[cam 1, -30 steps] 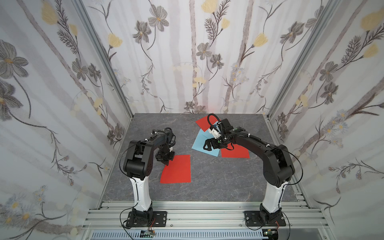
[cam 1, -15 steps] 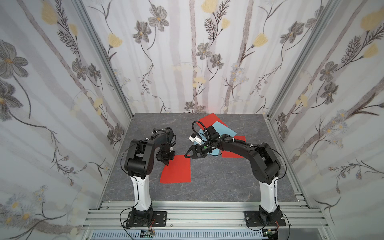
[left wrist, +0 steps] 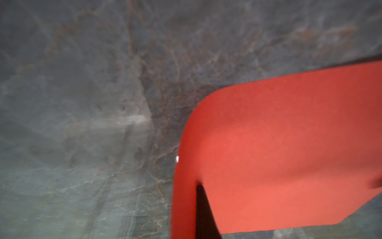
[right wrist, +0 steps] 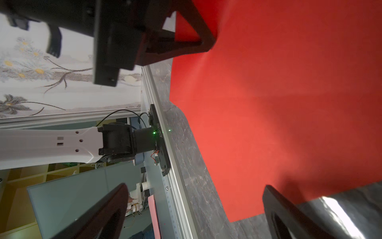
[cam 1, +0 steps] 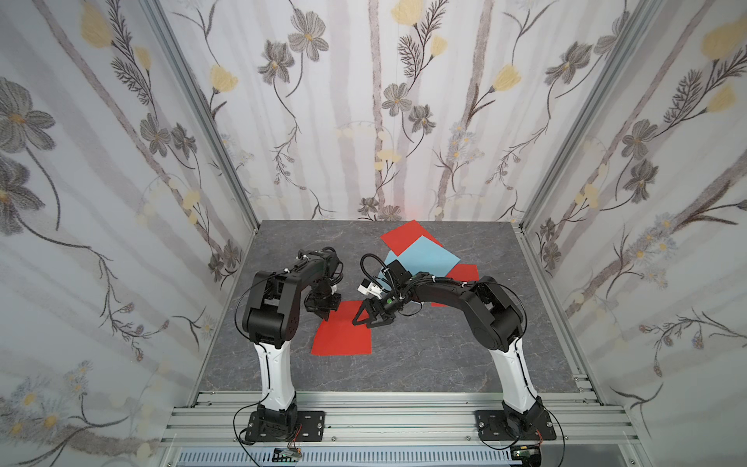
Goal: Sort the scattered colored papers by color
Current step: Place the colored paper at the center of the board.
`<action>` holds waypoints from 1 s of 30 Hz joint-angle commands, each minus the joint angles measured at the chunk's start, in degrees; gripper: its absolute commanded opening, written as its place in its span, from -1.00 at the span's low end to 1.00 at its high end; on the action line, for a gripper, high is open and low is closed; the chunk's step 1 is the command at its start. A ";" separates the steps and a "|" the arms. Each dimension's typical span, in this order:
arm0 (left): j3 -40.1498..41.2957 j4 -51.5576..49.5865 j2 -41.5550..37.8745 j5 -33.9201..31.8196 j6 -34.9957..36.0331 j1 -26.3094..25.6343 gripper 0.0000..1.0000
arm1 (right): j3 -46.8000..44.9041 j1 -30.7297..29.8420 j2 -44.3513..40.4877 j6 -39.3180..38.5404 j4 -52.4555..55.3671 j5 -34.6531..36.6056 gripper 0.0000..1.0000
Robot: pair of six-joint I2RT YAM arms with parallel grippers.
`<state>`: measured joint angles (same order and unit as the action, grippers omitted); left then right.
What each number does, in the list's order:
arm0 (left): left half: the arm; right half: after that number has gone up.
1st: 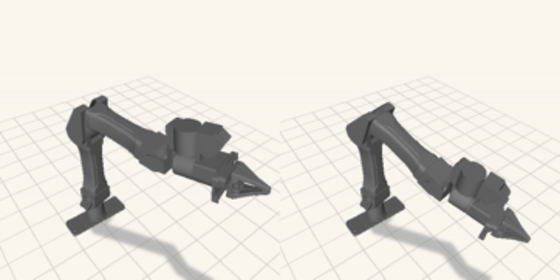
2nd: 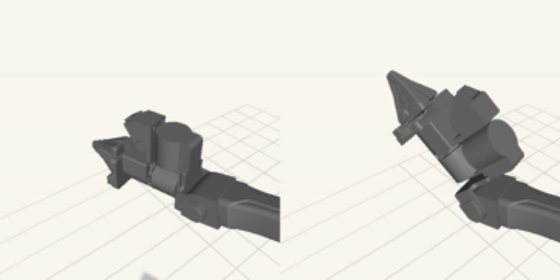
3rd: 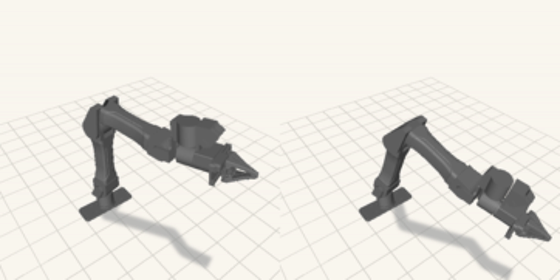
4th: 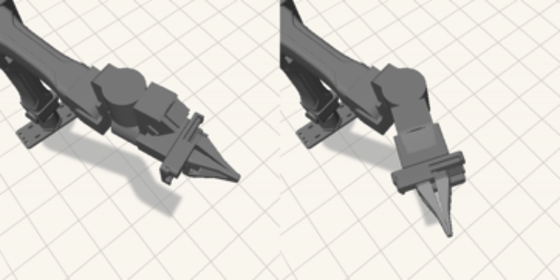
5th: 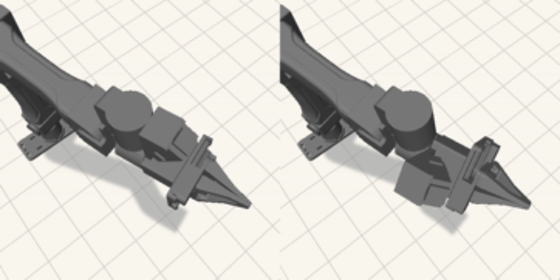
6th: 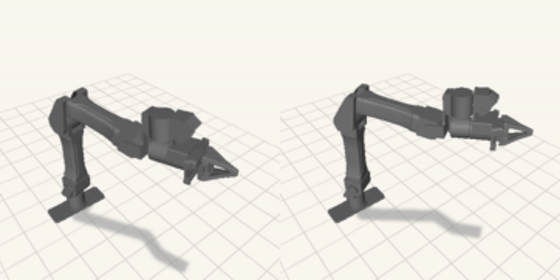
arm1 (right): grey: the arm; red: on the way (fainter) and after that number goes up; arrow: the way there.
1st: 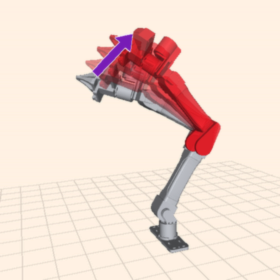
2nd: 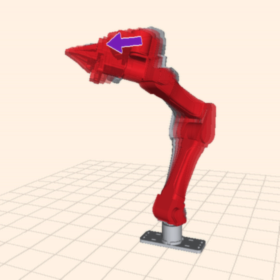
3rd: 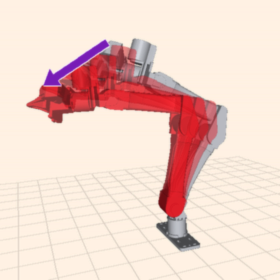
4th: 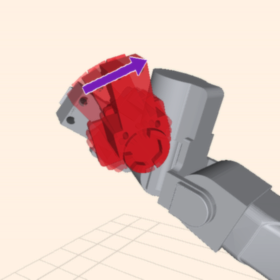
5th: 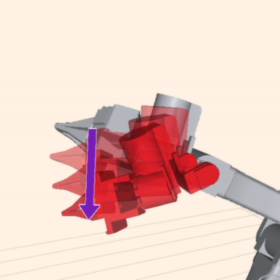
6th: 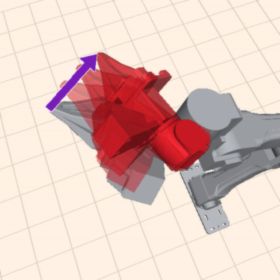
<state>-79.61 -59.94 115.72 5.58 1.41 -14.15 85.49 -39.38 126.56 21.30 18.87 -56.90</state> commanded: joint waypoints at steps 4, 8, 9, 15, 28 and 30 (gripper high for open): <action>-0.72 -2.44 0.03 -0.98 -0.08 -0.35 -1.00 | 0.33 -1.04 0.44 -2.99 3.77 3.86 1.00; -1.72 -2.98 0.20 -1.40 -0.40 -0.39 -1.00 | -0.54 -1.50 0.08 -3.90 5.36 6.04 1.00; -1.94 -3.08 0.28 -1.71 -0.59 -0.47 -1.00 | -0.72 -1.59 0.06 -4.09 5.55 6.21 1.00; -2.84 -3.81 -0.81 -2.80 -1.04 -0.45 0.34 | -0.60 -1.57 0.27 -4.51 6.51 7.33 1.00; -10.39 -9.32 -10.22 -19.17 -11.28 -0.49 0.53 | -0.09 -1.35 -1.29 -6.46 9.45 9.34 1.00; -7.48 -3.84 -14.13 -15.21 -13.94 -0.30 0.51 | 0.09 -1.05 -3.59 -7.35 10.58 10.26 1.00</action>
<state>-88.95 -68.27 104.97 -12.14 -7.14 -14.68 85.36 -40.75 124.88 15.75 24.56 -52.45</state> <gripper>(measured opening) 0.761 0.997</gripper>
